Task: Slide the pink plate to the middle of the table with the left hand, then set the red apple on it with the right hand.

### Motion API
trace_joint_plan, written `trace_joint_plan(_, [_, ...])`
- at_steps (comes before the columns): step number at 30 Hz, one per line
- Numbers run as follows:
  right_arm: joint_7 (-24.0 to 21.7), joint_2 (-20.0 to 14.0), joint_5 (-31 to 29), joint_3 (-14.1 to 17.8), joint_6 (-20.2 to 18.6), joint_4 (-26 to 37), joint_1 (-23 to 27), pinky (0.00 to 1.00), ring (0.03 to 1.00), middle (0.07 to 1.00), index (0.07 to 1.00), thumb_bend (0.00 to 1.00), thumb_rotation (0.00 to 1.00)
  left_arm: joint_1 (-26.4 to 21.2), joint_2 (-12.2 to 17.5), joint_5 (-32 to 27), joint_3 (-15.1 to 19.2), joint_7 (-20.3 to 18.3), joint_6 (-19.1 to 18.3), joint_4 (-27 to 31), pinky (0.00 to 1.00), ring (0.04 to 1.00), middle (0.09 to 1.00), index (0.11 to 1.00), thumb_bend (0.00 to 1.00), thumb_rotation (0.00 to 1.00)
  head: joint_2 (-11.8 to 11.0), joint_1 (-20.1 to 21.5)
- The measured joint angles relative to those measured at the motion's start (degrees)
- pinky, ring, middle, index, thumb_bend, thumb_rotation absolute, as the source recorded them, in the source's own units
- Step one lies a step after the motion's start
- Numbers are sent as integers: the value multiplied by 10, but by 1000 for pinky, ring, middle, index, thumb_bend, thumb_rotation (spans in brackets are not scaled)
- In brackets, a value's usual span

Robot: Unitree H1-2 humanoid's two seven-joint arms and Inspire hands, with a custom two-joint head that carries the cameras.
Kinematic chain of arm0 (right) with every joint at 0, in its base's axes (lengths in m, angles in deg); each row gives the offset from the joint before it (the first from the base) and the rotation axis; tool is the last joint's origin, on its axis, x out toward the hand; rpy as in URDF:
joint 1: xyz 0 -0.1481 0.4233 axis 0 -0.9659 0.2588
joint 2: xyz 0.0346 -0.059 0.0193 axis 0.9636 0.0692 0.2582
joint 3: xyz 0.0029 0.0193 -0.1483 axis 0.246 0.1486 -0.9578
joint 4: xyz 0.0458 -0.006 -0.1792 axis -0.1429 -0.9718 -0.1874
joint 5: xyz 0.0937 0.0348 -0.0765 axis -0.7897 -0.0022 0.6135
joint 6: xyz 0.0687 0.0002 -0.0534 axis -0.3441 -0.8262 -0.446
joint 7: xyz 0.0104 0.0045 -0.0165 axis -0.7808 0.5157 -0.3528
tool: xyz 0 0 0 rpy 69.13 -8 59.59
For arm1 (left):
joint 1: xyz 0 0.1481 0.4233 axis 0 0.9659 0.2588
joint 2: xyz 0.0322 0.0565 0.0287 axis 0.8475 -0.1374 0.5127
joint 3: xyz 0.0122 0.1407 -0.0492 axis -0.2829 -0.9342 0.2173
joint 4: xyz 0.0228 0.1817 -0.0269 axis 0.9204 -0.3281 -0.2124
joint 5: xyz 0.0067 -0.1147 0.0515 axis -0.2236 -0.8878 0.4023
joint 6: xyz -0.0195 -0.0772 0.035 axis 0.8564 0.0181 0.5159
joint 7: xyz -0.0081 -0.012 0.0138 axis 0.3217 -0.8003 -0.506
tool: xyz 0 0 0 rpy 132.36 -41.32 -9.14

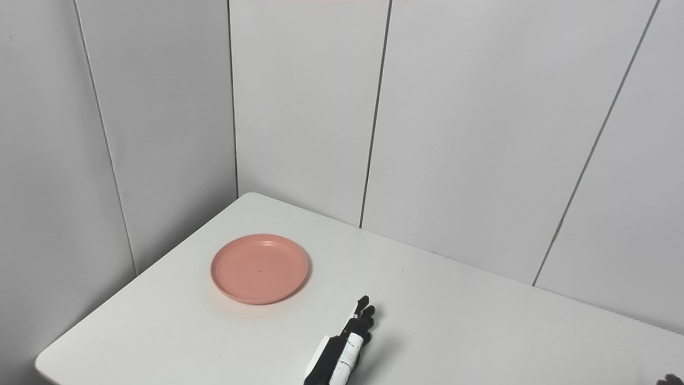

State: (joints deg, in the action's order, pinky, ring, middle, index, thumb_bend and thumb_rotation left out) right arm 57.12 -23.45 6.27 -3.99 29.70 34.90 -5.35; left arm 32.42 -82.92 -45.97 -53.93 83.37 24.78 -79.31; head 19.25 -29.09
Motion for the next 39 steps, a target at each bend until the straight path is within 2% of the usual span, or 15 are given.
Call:
trace_joint_plan(2, [0,0,0,0,0,0,0,1000,994,995,984,916,1000,0,0,0,0,0,0,0,1000,1000,1000,1000,772,973,3,-13])
trace_joint_plan(13, [1,-1,3,-3,-2,18,-11,1000,974,980,990,913,1000,0,0,2,-2,0,0,3,1000,1000,1000,1000,773,972,15,-8])
trace_joint_plan(16, [3,-1,9,-5,-3,24,-14,1000,961,967,979,911,1000,5,0,-1,1,0,-7,16,1000,1000,1000,1000,855,949,18,-5])
trace_joint_plan(21, [4,-1,11,-6,-5,28,-17,1000,934,943,958,898,1000,19,0,-28,12,-5,-72,78,1000,1000,1000,1000,893,963,24,-1])
trace_joint_plan(24, [5,0,11,-5,-5,28,-17,953,913,928,948,873,1000,16,0,-43,18,-10,-98,106,1000,1000,1000,1000,876,981,23,0])
trace_joint_plan(30, [13,2,13,-6,-6,28,-17,900,878,899,921,872,1000,-39,2,-83,51,-15,-140,140,1000,1000,1000,1000,892,961,20,6])
trace_joint_plan(35, [15,2,17,-8,-6,30,-17,836,852,878,903,885,1000,-68,35,-87,55,-31,-177,175,1000,1000,998,977,933,999,19,8])
trace_joint_plan(39, [16,2,20,-8,-7,30,-17,796,832,858,883,874,1000,-84,55,-88,67,-33,-200,190,1000,1000,995,995,931,998,18,11])
